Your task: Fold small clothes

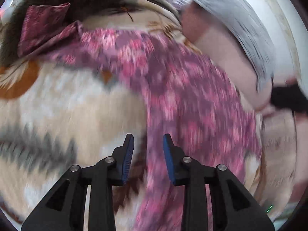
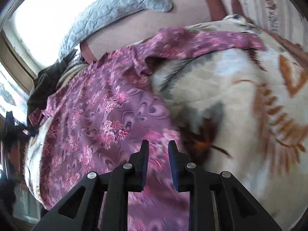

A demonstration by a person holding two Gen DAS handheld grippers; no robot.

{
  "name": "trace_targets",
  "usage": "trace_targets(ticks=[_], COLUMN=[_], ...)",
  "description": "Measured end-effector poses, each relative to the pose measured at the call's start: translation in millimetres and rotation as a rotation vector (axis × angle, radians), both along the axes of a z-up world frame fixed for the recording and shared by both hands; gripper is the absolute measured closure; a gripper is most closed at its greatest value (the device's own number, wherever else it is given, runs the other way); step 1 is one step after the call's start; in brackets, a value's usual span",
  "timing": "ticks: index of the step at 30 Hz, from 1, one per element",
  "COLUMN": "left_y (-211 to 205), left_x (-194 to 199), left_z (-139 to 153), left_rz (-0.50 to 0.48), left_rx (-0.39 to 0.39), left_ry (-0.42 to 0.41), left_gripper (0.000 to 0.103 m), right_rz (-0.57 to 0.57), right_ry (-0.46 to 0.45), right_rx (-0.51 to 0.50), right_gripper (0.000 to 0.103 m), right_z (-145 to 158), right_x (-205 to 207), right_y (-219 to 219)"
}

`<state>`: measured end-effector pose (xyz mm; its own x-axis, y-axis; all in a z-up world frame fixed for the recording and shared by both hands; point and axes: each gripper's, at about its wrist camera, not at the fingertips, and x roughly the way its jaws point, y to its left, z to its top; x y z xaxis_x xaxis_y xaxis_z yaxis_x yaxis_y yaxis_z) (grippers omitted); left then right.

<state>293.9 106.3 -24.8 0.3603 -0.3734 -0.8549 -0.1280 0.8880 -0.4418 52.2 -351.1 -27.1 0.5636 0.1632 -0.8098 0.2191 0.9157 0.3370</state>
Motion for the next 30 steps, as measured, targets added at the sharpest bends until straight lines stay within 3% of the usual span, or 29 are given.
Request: trace_targets(ticks=[3, 5, 7, 8, 12, 14, 16, 18, 21, 23, 26, 28, 30], left_y=[3, 5, 7, 8, 21, 22, 20, 24, 27, 18, -6, -30, -54], left_x=[35, 49, 58, 62, 63, 65, 68, 66, 50, 32, 3, -16, -29], left_z=[-18, -36, -44, -43, -21, -19, -33, -48, -40, -26, -6, 4, 7], left_rz=[0.071, 0.103, 0.126, 0.127, 0.183, 0.198, 0.198, 0.202, 0.203, 0.137, 0.014, -0.067, -0.133], left_rx=[-0.012, -0.018, -0.052, -0.058, -0.065, 0.000, 0.082, 0.082, 0.035, 0.047, 0.065, 0.078, 0.103], left_ry=[0.056, 0.107, 0.111, 0.097, -0.012, -0.026, 0.033, 0.089, 0.060, 0.026, -0.056, -0.113, -0.153], left_gripper=[0.062, 0.062, 0.079, 0.100, 0.101, 0.101, 0.101, 0.100, 0.100, 0.100, 0.099, 0.093, 0.077], right_rz=[0.016, 0.021, 0.036, 0.041, 0.058, 0.055, 0.063, 0.085, 0.079, -0.031, -0.344, -0.568, -0.718], right_ry=[0.029, 0.018, 0.004, -0.001, -0.108, -0.151, -0.115, 0.017, -0.019, -0.073, -0.162, -0.187, -0.167], right_rx=[0.027, 0.009, 0.006, -0.002, -0.043, -0.060, -0.078, -0.097, -0.027, 0.053, 0.119, 0.184, 0.260], right_gripper=[0.080, 0.079, 0.074, 0.075, 0.075, 0.075, 0.075, 0.076, 0.079, 0.076, 0.050, 0.049, 0.049], right_z=[-17, -21, -19, -15, 13, 22, 8, -22, -14, 5, 22, 18, 4], right_x=[12, 13, 15, 17, 23, 28, 40, 55, 53, 53, 47, 43, 48], right_y=[11, 16, 18, 19, 21, 20, 20, 21, 3, -37, -133, -201, -248])
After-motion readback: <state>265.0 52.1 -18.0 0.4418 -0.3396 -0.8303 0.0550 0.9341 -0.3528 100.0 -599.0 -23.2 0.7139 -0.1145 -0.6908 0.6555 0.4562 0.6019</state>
